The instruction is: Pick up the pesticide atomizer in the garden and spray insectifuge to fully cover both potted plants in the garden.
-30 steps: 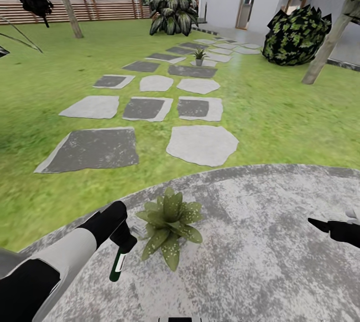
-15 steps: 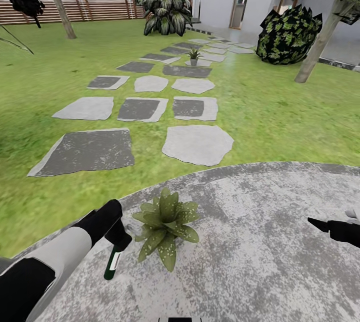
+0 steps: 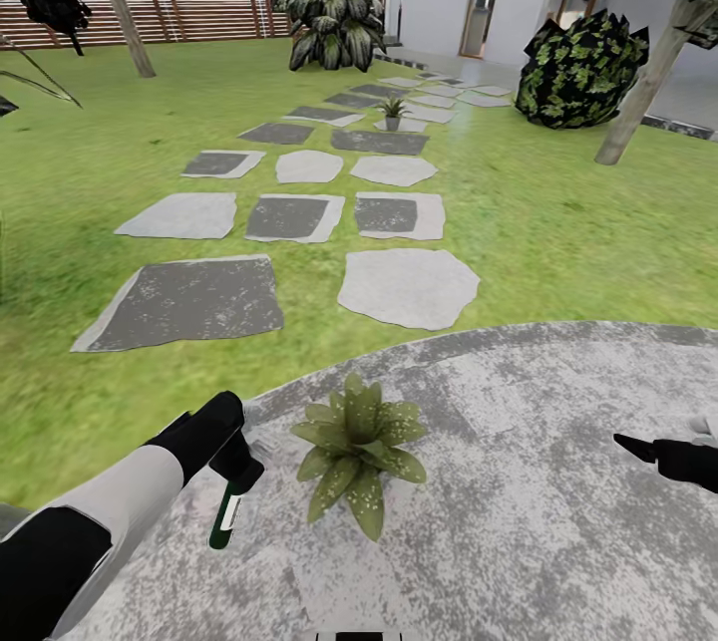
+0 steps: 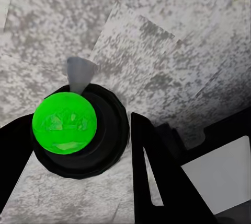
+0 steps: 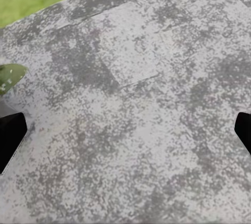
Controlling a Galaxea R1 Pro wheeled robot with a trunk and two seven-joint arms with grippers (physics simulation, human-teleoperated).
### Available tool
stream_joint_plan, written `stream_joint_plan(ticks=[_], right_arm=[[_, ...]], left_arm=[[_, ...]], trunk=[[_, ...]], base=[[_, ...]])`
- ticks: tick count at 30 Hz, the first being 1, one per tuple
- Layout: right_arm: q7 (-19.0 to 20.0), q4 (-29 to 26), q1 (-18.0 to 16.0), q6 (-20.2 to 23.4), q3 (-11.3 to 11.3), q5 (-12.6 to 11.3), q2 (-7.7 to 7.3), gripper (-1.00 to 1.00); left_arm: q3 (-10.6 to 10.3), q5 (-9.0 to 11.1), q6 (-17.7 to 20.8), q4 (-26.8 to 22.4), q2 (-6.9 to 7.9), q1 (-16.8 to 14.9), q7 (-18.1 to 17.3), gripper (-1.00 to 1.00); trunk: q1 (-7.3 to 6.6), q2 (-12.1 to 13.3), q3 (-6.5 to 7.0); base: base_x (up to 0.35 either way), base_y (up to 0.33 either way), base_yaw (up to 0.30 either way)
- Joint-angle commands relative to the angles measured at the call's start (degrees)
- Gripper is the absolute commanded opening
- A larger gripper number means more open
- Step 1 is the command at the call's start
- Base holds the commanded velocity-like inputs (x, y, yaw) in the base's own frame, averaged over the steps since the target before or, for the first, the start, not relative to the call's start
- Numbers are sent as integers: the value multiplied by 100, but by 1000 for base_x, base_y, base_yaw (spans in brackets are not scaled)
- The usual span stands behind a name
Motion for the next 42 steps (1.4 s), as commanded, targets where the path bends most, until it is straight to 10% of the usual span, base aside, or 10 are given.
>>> stream_joint_plan(ticks=[1, 42], right_arm=[[59, -10, -7, 31, -6, 51, 0, 100], [34, -8, 1, 31, -6, 72, -9, 100]], left_arm=[[-15, -56, 5, -13, 5, 0, -59, -100], [-23, -63, 5, -20, -14, -229, -51, -100]], trunk=[[-1, -2, -4], [-1, -2, -4]], base=[[0, 297, 0], [8, 110, -99]])
